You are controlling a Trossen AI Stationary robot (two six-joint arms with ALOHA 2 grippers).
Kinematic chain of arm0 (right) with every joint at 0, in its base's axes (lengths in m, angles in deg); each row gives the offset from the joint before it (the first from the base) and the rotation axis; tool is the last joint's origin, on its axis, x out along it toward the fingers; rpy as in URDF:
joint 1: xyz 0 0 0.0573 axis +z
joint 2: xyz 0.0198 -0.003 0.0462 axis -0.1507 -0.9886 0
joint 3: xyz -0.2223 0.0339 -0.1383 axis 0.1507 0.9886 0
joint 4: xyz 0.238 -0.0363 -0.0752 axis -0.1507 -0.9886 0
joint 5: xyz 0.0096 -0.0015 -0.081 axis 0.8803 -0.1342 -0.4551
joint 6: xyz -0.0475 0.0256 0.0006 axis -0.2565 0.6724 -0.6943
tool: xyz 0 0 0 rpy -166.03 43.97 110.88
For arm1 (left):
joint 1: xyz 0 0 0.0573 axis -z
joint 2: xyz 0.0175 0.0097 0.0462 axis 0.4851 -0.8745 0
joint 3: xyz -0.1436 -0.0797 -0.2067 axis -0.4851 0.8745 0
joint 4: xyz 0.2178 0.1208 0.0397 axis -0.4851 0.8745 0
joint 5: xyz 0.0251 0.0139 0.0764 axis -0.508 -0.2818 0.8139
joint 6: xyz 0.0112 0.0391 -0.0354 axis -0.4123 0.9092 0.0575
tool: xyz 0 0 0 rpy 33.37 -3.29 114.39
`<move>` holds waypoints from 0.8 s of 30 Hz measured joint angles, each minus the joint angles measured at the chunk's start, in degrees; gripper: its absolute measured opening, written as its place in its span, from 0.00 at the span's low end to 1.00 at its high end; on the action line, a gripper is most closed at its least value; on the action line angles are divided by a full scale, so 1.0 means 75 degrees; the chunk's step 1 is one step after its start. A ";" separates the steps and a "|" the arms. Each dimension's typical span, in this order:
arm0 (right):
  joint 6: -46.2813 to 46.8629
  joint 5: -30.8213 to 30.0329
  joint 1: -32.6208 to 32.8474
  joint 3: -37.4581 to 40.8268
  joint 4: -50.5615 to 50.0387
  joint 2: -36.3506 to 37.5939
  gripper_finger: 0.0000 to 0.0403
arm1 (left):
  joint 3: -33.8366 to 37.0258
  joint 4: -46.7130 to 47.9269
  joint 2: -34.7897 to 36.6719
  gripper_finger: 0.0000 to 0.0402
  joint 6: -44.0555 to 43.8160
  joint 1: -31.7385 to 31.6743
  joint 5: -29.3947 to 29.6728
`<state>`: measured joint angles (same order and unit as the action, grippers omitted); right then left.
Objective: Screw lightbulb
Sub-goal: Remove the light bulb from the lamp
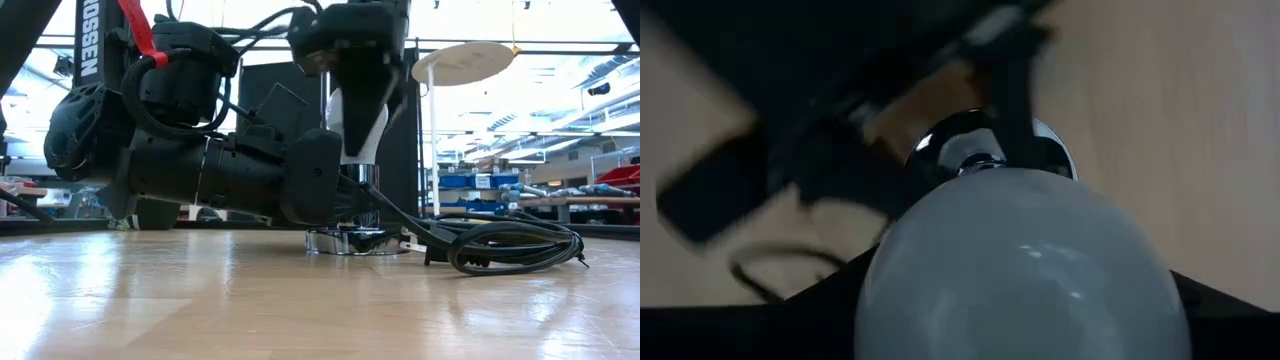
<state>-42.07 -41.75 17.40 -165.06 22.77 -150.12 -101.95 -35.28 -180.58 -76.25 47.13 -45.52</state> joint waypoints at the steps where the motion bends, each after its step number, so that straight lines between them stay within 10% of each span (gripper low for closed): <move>1: -0.0698 0.0036 -0.0002 0.0000 0.0007 0.0000 0.64 | 0.0000 0.0000 0.0000 0.48 0.0013 0.0000 0.0000; 12: -0.7608 -0.0077 0.0009 0.0000 -0.0094 0.0000 0.64 | -0.0003 0.0006 0.0003 0.48 0.0048 0.0000 -0.0009; 24: -0.3333 0.0275 -0.0029 -0.0095 -0.0099 0.0000 0.90 | 0.0000 0.0010 0.0003 0.48 -0.0057 0.0000 -0.0017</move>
<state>-67.07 -39.69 17.19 -165.77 22.02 -150.12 -101.95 -35.21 -180.56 -76.68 47.13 -45.65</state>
